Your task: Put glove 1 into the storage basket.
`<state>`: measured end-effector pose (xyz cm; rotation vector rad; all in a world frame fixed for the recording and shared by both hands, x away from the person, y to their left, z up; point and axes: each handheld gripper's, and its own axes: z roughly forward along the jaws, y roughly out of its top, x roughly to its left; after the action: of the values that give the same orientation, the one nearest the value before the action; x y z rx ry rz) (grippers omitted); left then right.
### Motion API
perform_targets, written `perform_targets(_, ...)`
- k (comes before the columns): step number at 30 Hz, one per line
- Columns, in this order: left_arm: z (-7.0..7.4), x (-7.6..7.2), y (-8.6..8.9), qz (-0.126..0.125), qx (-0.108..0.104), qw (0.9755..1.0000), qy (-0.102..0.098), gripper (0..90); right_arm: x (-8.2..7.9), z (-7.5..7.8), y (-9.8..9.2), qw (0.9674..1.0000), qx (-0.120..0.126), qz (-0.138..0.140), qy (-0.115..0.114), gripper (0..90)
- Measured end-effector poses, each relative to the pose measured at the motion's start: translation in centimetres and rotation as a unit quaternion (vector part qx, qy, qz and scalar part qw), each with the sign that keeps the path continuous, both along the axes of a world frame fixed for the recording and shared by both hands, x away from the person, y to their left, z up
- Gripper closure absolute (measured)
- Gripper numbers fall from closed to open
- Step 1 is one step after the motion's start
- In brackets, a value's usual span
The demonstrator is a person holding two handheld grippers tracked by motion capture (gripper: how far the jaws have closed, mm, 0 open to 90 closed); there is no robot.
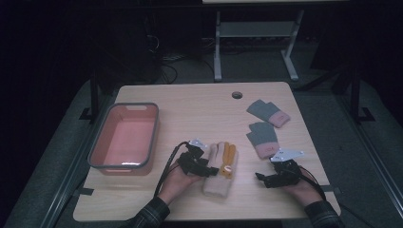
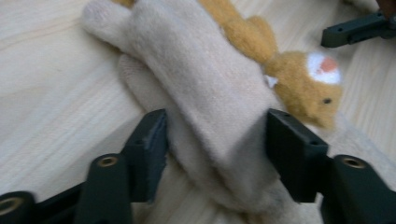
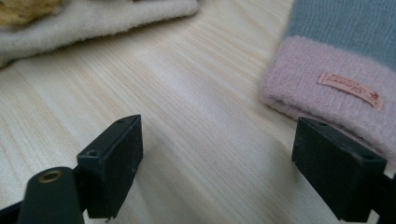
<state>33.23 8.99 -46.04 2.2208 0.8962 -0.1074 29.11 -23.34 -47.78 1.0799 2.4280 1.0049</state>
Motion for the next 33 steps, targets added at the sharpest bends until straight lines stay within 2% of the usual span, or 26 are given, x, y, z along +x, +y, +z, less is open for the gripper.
perform_targets(5,0.1,-0.2,-0.2,-0.019,-0.006,0.9998,0.008,61.9,0.1,-0.2,-0.2,0.9999,0.012,-0.002,0.002,14.1)
perform_targets(8,0.3,-0.4,-0.4,-0.024,0.005,0.9997,0.005,74.9,0.2,-0.4,-0.4,0.9999,0.017,0.0,-0.001,13.2)
perform_targets(10,0.3,-0.4,-0.4,-0.026,0.009,0.9996,0.002,78.2,0.1,-0.4,-0.4,0.9998,0.019,0.0,-0.002,13.2)
perform_targets(17,1.0,-0.4,-0.2,-0.025,-0.003,0.9997,0.002,81.1,0.2,-0.4,-0.4,0.9998,0.019,0.0,-0.002,13.1)
perform_targets(23,2.3,-0.3,0.3,-0.025,-0.01,0.9996,-0.011,81.4,0.2,-0.4,-0.4,0.9998,0.019,0.0,-0.002,13.0)
perform_targets(33,4.8,0.3,2.5,0.0,-0.023,0.9991,-0.036,81.5,0.2,-0.4,-0.4,0.9998,0.019,-0.001,0.0,12.5)
